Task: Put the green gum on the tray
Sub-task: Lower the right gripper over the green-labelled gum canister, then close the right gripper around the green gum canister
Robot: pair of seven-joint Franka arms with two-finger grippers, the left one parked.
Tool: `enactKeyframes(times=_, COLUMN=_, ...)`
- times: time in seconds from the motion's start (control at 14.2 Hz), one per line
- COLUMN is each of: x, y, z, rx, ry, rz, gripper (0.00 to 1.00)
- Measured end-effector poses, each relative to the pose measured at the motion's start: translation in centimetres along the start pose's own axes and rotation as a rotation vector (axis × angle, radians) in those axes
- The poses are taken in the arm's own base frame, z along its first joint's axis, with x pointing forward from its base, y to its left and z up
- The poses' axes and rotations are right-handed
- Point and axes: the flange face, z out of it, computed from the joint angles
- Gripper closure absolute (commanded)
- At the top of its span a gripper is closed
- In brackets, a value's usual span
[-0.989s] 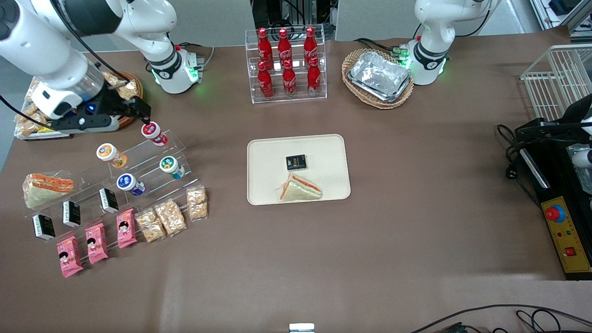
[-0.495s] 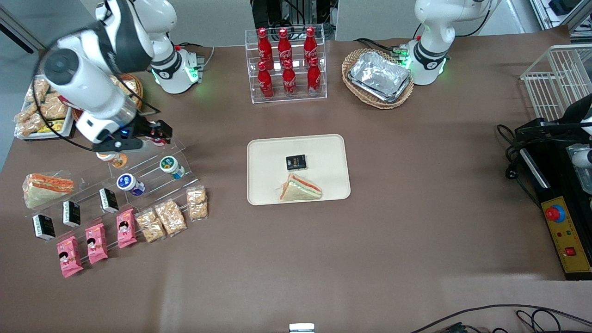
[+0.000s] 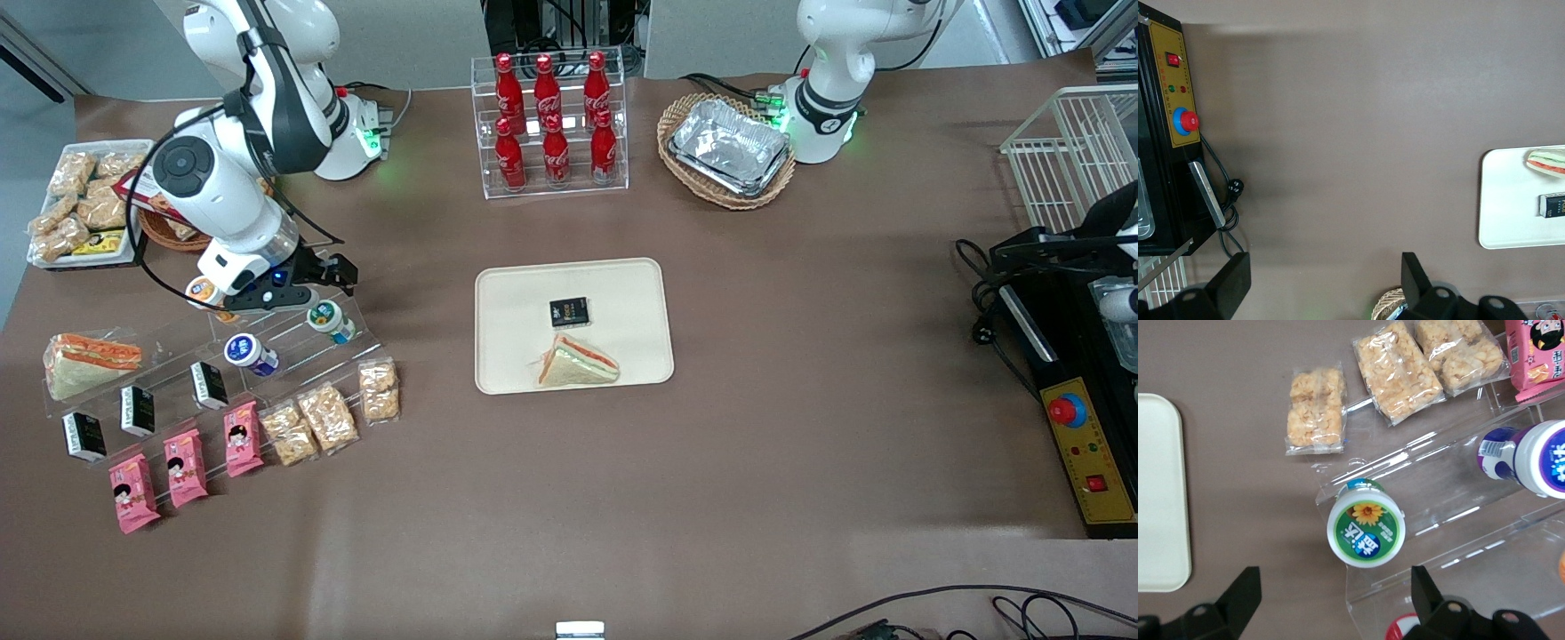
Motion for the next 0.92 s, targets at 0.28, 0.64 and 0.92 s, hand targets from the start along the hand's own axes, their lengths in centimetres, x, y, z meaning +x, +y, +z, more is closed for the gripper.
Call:
enactKeyframes(times=0.28, x=-0.2, y=0.3, z=2.5, rx=0.006, ry=0.009, rz=0.005, gripper=0.00)
enactKeyframes(times=0.64, x=-0.1, y=0.6, z=4.8, rx=0.013, ry=0.000, rz=0.013, gripper=0.00)
enactKeyframes(times=0.92, x=0.2, y=0.7, z=5.6, rx=0.018, ry=0.002, rz=0.015, gripper=0.00)
